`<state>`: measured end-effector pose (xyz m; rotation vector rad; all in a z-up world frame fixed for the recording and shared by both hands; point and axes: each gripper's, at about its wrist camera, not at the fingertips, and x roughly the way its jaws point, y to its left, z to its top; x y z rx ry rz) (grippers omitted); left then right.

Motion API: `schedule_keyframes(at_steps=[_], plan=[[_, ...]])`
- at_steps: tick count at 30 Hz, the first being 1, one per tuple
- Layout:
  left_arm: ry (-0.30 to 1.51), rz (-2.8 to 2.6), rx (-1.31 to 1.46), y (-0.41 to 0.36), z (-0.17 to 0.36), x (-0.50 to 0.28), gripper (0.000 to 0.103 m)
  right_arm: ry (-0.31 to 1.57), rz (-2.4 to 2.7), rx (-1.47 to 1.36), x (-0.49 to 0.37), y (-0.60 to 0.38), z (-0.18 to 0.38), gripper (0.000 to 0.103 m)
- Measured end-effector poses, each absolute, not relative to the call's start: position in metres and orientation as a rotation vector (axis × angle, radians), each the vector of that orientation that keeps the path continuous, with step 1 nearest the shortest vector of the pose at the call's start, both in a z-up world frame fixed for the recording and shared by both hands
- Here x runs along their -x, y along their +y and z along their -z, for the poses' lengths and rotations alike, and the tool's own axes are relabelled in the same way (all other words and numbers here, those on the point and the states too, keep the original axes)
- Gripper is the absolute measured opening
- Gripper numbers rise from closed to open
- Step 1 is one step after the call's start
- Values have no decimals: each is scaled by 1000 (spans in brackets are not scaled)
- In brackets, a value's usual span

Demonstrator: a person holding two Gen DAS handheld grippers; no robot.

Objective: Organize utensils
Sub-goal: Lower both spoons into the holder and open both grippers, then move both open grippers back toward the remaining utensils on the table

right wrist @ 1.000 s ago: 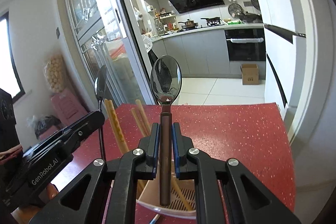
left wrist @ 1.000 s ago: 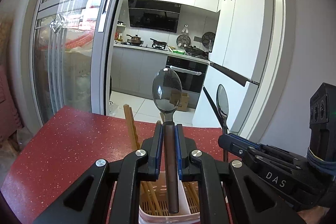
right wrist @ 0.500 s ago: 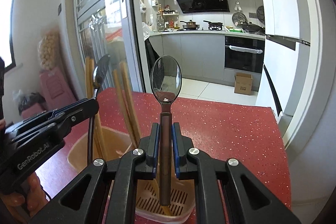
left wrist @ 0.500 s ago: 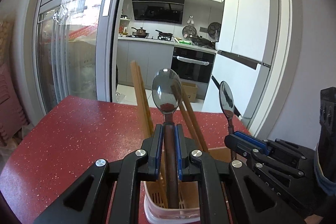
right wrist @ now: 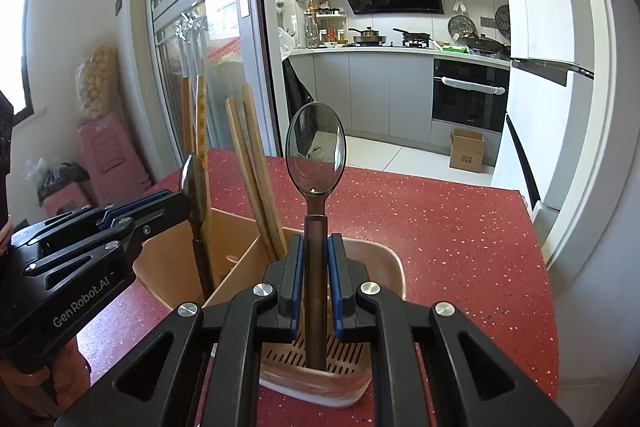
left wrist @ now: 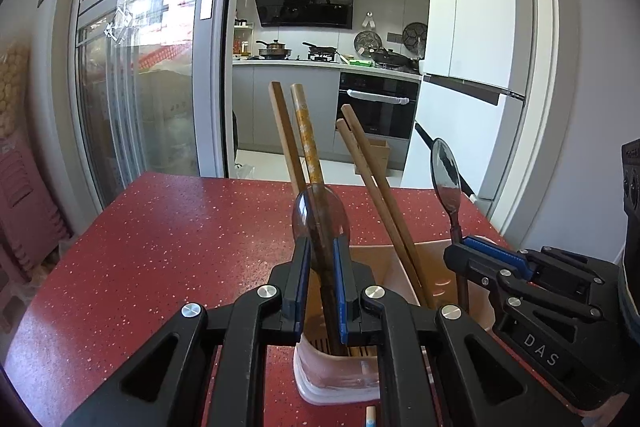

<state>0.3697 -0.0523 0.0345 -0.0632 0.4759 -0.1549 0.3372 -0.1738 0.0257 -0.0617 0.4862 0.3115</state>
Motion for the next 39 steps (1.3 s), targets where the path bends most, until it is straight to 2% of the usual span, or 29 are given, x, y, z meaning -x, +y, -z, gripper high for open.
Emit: schedule_keyframes(at_steps=[3,6,9,18,39], plan=[[476,156,70,-49,-38,-366,41,504,-318,62,-337,-173,-27,18],[475,154,68,-48,-40,-359,41,514,-323,53,-336,-174,-28,36],[490,152,72,-45,-42,-352,41,517,-323,36,-332,-176,-31,38],[559,139,80,-33,-37,-326,41,527,-332,-22,-306,-181,-42,54],[741,105,59,-19,0,-266,41,599,-305,-109,-234,-194,-27,65]])
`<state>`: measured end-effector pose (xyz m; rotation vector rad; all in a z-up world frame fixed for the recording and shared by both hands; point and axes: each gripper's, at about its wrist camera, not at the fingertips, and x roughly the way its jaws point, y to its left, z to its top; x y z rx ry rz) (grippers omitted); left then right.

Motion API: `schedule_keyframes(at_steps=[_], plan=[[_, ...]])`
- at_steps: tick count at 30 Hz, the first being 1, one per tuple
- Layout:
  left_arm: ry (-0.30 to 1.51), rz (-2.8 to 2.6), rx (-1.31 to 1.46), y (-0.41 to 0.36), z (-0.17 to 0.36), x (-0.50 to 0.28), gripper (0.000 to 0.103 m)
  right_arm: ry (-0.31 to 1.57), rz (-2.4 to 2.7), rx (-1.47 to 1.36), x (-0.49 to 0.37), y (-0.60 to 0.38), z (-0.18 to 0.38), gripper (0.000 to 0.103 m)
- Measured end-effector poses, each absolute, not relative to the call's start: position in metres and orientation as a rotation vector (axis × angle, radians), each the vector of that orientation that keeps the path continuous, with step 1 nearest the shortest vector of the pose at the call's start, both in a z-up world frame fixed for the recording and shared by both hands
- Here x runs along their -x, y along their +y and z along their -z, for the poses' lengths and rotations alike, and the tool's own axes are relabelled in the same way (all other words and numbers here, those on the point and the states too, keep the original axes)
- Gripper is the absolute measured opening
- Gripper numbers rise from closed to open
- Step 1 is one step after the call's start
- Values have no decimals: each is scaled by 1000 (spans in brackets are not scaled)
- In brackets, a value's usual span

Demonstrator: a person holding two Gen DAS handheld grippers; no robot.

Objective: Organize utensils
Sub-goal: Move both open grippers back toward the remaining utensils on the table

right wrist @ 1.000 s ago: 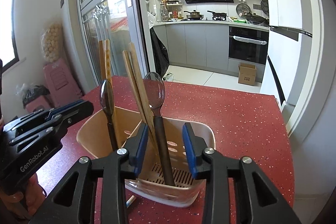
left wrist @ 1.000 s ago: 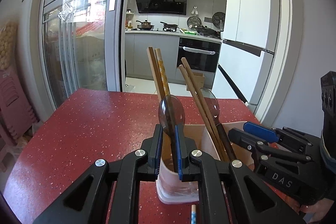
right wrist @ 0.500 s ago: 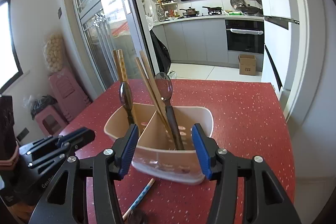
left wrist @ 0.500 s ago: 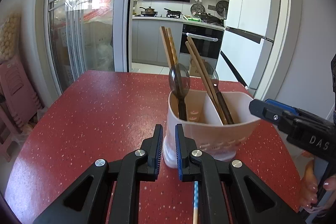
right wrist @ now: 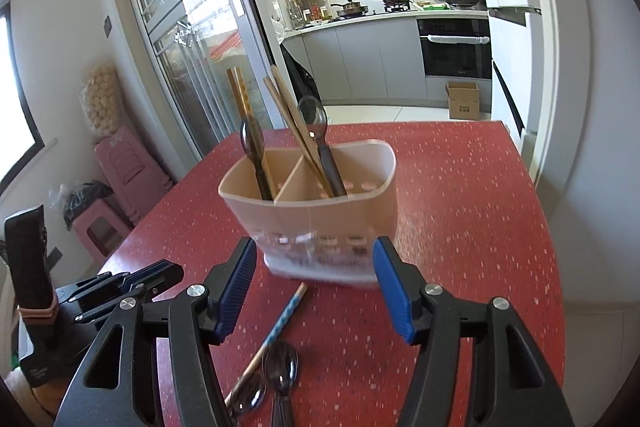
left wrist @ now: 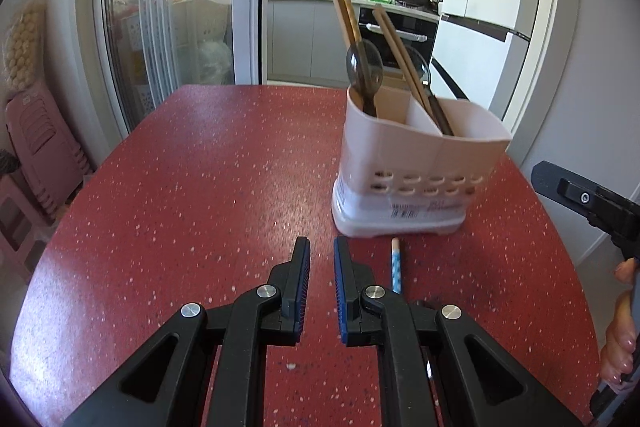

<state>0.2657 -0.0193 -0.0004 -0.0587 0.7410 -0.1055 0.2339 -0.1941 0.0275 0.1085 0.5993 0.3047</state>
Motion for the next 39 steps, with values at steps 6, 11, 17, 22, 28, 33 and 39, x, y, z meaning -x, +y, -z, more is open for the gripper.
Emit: schedule_keyframes(at_steps=[6,11,17,22,28,33,39], plan=[[780,120,53,-18,11,-251,41,641,-292,-104,-219,-194,-11,69],[814,125,30,-22,19,-240,41,692,-287,-128,-211,-196,1,73],[834,125,25,-20,27,-228,41,748,-279,-145,-203,-199,14,80],[858,105,61,-11,36,-213,41,796,-270,-167,-198,-201,26,81],[826,39,121,12,38,-184,103,837,-260,-179,-190,-201,37,81],[825,17,124,24,40,-173,103,878,-253,-150,-181,-199,47,89],[827,11,141,29,38,-169,103,893,-247,-163,-172,-198,58,103]])
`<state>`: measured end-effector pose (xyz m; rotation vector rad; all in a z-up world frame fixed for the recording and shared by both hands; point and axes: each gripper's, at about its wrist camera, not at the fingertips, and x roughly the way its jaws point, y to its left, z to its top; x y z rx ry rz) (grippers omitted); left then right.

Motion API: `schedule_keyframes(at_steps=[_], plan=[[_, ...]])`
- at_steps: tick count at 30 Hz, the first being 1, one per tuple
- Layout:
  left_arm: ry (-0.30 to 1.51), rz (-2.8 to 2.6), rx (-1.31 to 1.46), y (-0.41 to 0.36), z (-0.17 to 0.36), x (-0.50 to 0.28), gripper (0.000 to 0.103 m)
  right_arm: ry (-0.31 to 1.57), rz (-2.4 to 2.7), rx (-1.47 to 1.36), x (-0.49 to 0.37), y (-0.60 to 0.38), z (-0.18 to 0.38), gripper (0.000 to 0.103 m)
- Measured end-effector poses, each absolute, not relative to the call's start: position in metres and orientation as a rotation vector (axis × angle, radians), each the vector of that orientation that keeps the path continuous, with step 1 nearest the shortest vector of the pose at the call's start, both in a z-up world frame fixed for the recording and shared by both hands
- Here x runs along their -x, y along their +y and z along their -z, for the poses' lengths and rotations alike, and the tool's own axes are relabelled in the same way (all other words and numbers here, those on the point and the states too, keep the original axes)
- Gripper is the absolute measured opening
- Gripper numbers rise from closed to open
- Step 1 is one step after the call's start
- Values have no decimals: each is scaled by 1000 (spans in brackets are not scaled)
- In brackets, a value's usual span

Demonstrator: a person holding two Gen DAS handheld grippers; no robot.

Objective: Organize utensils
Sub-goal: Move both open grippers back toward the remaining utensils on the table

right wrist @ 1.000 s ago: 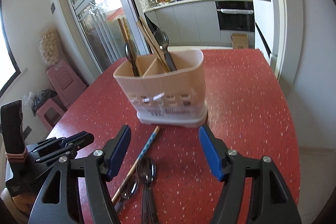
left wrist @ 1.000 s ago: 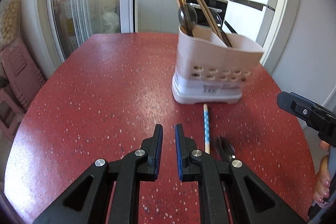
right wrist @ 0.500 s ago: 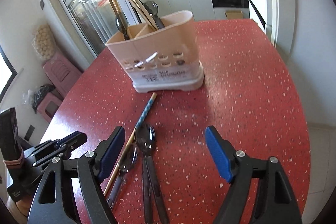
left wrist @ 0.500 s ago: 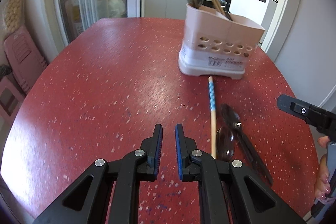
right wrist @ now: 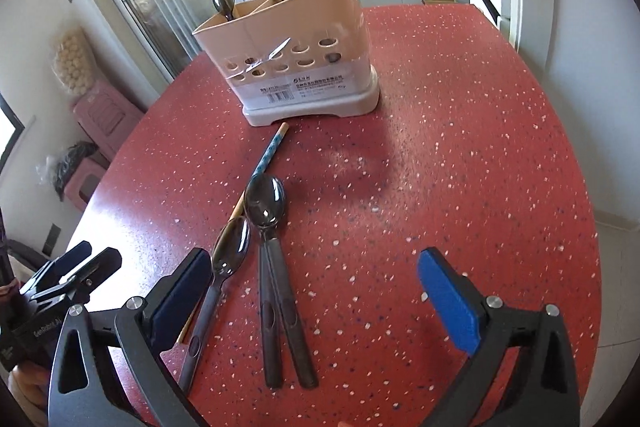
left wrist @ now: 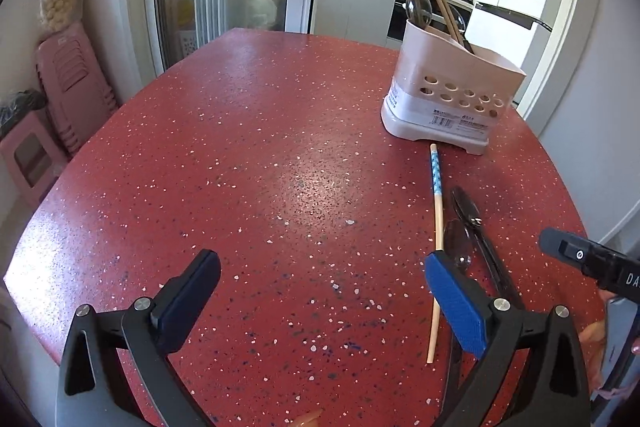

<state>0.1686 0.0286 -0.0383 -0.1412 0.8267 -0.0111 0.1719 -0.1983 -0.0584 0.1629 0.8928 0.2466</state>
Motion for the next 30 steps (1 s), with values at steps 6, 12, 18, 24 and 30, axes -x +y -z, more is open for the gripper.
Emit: schedule_keyframes(at_steps=[6,12,18,24,30], plan=[[845,26,128,24,42,-169,103,911,-219,-81,-169,-192,54,103],[871,10,109,30,46,-167,103,969,-215,-52,-170,-184,53,103],[884,9,105,32,51,-172,103,1008,-207,-33,-170,-181,59,103],[904,39,103,28,57,-178,103,1045,-176,-3,-177,-176,64,103],[925,60,97,29,62,-179,103,1080,-160,41,-182,-171,69,99]])
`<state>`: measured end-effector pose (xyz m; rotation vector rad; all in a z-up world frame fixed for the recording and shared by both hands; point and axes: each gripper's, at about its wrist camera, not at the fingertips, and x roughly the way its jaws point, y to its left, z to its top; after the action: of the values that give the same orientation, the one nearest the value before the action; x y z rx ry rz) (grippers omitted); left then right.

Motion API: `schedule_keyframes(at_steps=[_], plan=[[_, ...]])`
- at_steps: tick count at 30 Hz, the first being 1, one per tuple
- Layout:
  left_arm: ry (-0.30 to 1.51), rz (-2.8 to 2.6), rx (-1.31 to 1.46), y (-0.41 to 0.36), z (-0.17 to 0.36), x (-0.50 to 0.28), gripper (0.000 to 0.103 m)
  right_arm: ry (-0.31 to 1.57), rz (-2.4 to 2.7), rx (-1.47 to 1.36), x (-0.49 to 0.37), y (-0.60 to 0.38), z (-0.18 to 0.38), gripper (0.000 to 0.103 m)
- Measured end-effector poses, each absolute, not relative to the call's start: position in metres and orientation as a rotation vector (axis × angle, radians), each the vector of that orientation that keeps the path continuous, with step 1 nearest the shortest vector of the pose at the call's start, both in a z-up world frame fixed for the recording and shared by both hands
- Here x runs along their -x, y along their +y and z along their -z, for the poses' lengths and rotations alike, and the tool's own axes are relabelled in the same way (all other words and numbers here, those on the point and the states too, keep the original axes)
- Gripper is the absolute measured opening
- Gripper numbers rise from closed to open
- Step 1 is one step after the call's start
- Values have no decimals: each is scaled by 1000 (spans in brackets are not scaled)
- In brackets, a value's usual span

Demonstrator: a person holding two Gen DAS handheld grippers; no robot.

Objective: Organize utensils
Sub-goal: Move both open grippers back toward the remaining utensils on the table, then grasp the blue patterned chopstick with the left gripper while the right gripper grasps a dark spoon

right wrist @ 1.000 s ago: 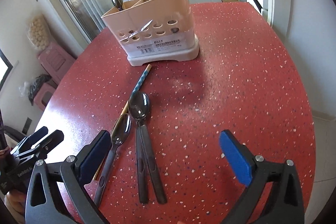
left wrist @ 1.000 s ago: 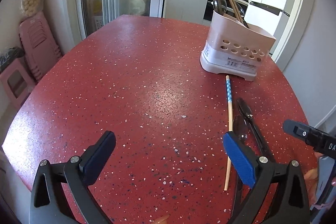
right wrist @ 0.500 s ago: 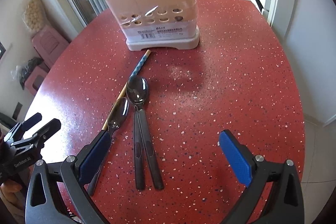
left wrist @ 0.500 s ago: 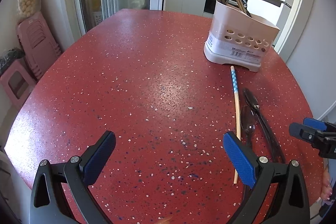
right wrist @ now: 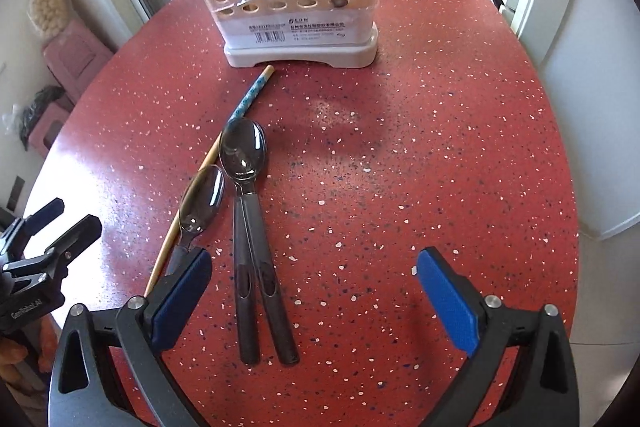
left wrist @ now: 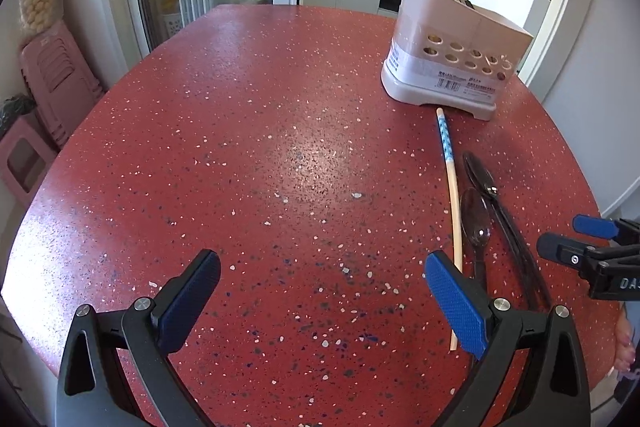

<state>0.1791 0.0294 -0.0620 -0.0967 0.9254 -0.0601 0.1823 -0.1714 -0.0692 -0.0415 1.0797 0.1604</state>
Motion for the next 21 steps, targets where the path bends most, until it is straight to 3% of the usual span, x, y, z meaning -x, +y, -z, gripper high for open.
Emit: schedule_keyframes(at_steps=[6,21], plan=[[944,136,78,21,66,-178,103,1104,-155,87,-181,-168,72,80],[991,232,-42,-18,77,-185,103,1138,-154,198,-180,-157,85,63]])
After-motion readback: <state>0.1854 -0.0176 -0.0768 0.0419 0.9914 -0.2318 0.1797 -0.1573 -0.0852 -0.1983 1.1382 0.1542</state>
